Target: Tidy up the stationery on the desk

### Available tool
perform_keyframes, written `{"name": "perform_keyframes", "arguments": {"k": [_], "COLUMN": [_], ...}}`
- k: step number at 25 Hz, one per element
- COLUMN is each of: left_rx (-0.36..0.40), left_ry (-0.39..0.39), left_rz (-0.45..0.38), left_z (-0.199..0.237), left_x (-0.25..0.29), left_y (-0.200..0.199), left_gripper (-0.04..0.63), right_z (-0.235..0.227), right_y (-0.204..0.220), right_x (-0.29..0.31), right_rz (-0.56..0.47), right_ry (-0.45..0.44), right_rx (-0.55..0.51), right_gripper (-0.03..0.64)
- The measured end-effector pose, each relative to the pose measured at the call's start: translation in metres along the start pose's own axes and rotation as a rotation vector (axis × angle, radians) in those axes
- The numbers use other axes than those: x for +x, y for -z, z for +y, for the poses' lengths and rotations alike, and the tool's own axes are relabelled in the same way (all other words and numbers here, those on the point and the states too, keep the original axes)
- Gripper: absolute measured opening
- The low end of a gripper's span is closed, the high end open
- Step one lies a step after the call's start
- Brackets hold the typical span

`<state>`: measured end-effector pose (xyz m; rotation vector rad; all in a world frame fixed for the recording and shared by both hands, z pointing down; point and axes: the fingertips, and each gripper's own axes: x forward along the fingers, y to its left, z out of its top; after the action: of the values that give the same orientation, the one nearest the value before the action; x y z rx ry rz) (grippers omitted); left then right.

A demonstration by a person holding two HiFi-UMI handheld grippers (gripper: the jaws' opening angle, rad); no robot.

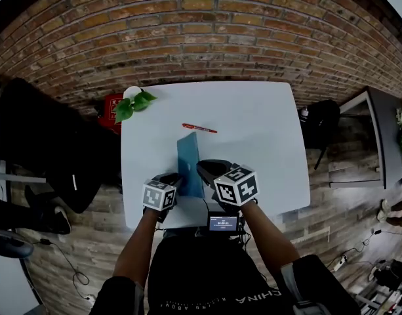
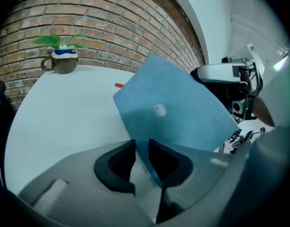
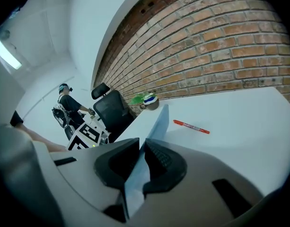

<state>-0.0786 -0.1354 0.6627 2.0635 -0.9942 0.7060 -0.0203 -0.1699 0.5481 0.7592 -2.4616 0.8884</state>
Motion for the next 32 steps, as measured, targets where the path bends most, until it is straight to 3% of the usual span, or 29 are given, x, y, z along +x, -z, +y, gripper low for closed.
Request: {"name": "perform_keyframes", "arguments": {"k": [7, 12, 20, 25, 32], "left_rx": [-0.07, -0.137, -0.143, -0.131, -0.094], "left_ry": [0.085, 0.19, 0.273, 0.278, 0.157], "left_rz": [-0.086, -0.182, -0.269, -0.273, -0.167], "left_z": [-0.008, -0.023, -0.048, -0.061, -0.068], "left_x": [-0.014, -0.041, -0.083, -0.097, -0.092], "left_y": [-0.009, -0.031, -0.059, -0.065, -0.06], "left_gripper": [0.103, 0.152, 0.156, 0.169, 0.179], "right_z": [0.022, 0.032, 0.04, 0.043, 0.049], "right_y": [-0.011, -0.016, -0.018, -0.019, -0.02], "right_x": [0.012, 0.019, 0.025, 0.027, 0.031], "right_rz": [-0.001, 0.005, 0.004, 0.004, -0.001], "right_ry": [-0.04, -0.058, -0.08, -0.086, -0.086], "right_rx": [-0.052, -0.081, -0.1, -0.111, -0.136], "right_gripper": [0.046, 0.046, 0.046, 0.046, 0.048]}}
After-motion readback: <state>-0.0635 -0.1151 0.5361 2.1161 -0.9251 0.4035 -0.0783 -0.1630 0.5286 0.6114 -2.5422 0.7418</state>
